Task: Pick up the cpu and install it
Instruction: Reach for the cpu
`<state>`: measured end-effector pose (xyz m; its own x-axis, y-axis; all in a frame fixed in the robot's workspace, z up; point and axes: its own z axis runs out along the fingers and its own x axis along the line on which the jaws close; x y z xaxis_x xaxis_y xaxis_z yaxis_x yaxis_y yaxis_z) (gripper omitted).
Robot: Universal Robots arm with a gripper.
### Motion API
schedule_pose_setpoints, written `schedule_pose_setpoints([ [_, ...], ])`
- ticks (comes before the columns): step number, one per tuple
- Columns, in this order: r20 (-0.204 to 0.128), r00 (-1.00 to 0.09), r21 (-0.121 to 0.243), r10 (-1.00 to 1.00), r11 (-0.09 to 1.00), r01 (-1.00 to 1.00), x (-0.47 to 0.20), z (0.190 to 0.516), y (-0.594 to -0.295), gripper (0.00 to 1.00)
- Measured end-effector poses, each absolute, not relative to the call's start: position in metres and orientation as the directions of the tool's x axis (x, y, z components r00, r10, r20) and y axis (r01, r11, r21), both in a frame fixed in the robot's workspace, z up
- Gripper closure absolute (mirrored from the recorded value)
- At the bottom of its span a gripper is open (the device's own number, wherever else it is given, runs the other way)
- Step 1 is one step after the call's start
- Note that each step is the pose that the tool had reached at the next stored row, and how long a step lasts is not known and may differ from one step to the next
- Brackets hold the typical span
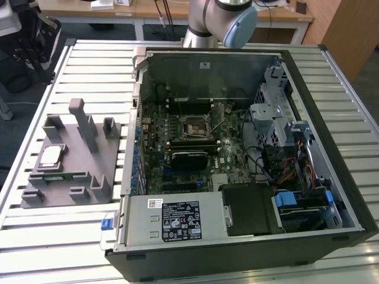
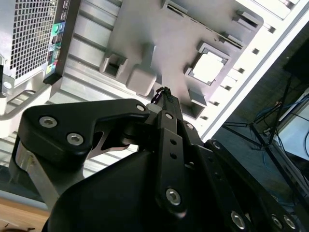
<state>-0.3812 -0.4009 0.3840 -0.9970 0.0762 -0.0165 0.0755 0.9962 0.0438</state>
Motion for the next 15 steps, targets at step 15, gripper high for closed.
schedule_pose_setpoints([
  [15,-0.016,-0.997,0.044,0.076,0.996,0.075,-0.436,0.382,-0.401,0.89],
])
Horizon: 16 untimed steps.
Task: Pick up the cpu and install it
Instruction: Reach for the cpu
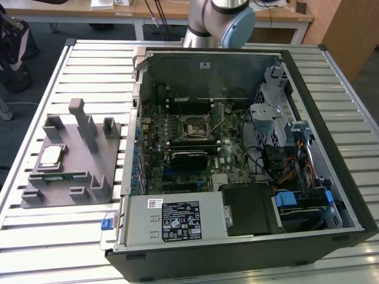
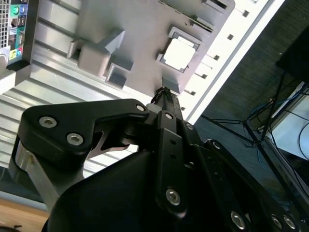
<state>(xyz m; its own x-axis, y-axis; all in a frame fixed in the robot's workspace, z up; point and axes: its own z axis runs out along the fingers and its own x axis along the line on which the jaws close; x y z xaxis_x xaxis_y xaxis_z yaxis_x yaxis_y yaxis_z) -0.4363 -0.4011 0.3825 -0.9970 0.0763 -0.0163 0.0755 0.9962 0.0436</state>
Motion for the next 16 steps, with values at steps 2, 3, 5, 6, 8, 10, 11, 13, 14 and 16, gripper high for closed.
schedule_pose_setpoints([
  [2,-0.017,-0.997,0.044,0.076,0.996,0.075,-0.443,0.382,-0.401,0.89],
  [3,-0.017,-0.997,0.044,0.076,0.996,0.076,-0.447,0.382,-0.401,0.89],
  [5,-0.016,-0.997,0.044,0.076,0.996,0.075,-0.453,0.382,-0.401,0.89],
  [6,-0.016,-0.997,0.044,0.076,0.996,0.075,-0.457,0.382,-0.401,0.89],
  [8,-0.017,-0.997,0.044,0.076,0.996,0.075,-0.463,0.382,-0.401,0.89],
  [10,-0.016,-0.997,0.044,0.076,0.996,0.075,-0.468,0.381,-0.401,0.89],
  [11,-0.016,-0.997,0.044,0.076,0.996,0.075,-0.470,0.381,-0.401,0.89],
  [13,-0.017,-0.997,0.044,0.076,0.996,0.075,-0.474,0.381,-0.401,0.89],
  [14,-0.016,-0.997,0.044,0.076,0.996,0.075,-0.475,0.380,-0.401,0.89],
  [16,-0.016,-0.997,0.044,0.076,0.996,0.075,-0.478,0.380,-0.401,0.89],
])
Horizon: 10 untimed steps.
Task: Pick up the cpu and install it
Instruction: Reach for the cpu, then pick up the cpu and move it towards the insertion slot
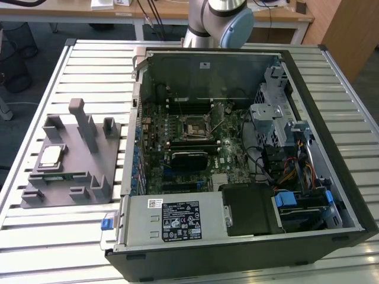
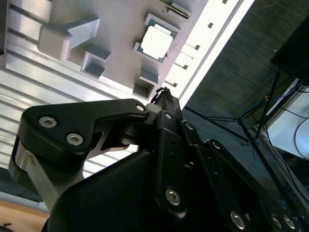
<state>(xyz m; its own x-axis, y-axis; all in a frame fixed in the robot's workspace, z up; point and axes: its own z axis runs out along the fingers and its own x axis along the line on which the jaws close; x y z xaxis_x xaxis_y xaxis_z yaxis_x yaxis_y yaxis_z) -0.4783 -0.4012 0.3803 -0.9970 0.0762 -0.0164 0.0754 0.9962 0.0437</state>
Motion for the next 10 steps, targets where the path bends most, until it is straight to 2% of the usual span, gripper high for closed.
schedule_pose_setpoints([
  [10,-0.017,-0.997,0.044,0.076,0.996,0.076,-0.4823,0.3788,-0.4012,0.89],
])
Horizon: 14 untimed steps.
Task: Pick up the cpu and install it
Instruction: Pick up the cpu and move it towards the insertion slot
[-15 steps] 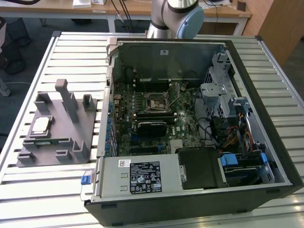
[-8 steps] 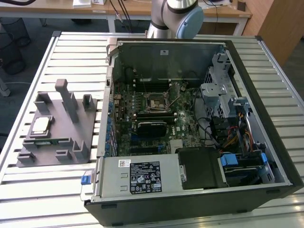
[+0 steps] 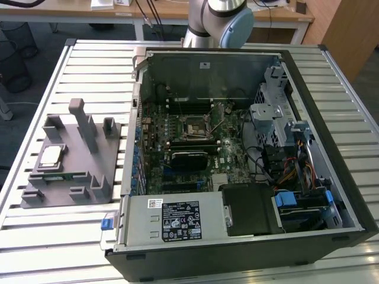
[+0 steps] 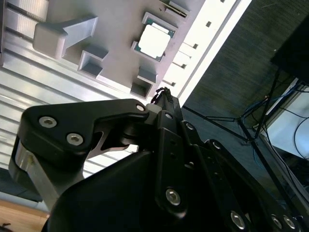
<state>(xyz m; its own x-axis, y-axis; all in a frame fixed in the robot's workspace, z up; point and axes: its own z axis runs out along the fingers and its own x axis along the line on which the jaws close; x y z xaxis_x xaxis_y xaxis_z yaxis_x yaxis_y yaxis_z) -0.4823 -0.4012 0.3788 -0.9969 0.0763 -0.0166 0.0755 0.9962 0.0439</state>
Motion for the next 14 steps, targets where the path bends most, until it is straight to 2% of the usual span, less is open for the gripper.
schedule_pose_setpoints([
  [11,-0.016,-0.998,0.052,0.064,0.997,0.063,-0.482,0.364,-0.401,0.89],
  [13,-0.016,-0.998,0.052,0.063,0.997,0.062,-0.482,0.361,-0.402,0.77],
  [14,-0.016,-0.998,0.053,0.062,0.997,0.061,-0.482,0.360,-0.403,0.77],
])
